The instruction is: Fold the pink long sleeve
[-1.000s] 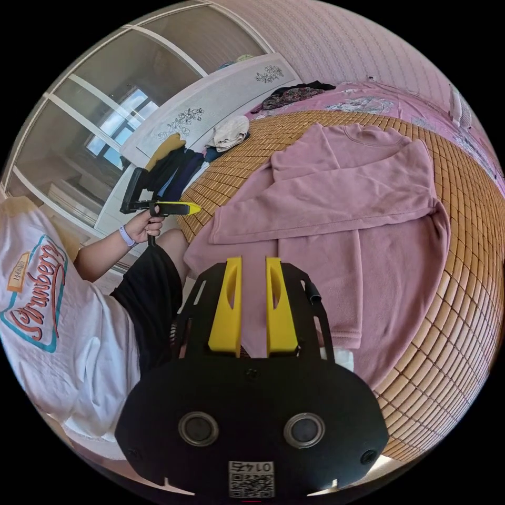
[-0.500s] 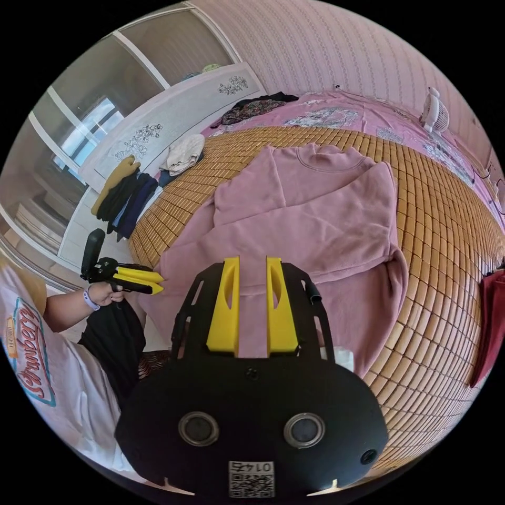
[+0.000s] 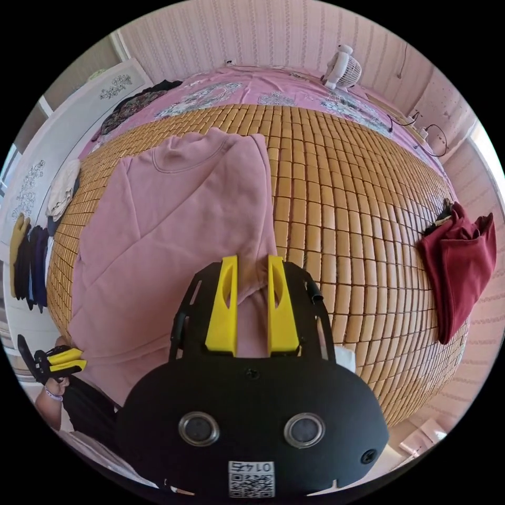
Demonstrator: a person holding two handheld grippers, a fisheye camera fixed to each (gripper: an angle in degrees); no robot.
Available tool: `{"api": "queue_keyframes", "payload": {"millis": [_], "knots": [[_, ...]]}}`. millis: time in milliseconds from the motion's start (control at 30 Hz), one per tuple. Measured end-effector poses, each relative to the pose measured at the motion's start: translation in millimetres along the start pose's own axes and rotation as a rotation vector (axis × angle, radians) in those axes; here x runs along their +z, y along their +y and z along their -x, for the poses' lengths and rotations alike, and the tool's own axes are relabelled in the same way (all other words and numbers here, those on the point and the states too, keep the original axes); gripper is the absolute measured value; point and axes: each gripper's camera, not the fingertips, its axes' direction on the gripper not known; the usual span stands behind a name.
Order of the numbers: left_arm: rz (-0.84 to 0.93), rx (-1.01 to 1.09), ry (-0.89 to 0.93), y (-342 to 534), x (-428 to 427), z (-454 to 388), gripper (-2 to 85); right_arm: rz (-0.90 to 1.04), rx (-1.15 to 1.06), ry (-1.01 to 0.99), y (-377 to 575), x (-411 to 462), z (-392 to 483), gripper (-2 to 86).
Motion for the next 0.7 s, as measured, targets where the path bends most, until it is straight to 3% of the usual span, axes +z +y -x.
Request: {"api": "queue_keyframes", "payload": {"millis": [167, 267, 367, 567, 700], "knots": [[-0.100, 0.045, 0.022, -1.6, -27.5, -14.8, 15.6, -0.137, 0.224, -0.323, 13.8, -34.1, -63.3, 2.9], [-0.066, 0.056, 0.054, -3.7, -16.9, -15.5, 15.5, -0.068, 0.383, -0.357, 27.4, -9.4, -99.9, 3.0], [-0.023, 0.044, 0.084, -0.3, -14.5, -8.9, 15.4, -0.066, 0.496, -0.517, 40.6, 2.1, -125.5, 3.7], [-0.141, 0.009, 0.035, -24.6, -63.0, 46.3, 14.9, -0.174, 0.321, -0.316, 26.9, -34.5, -121.9, 4.8], [-0.251, 0.020, 0.019, -111.4, -75.5, 102.4, 14.5, -0.214, 0.154, -0.252, -9.1, -37.4, -105.3, 9.4]]}}
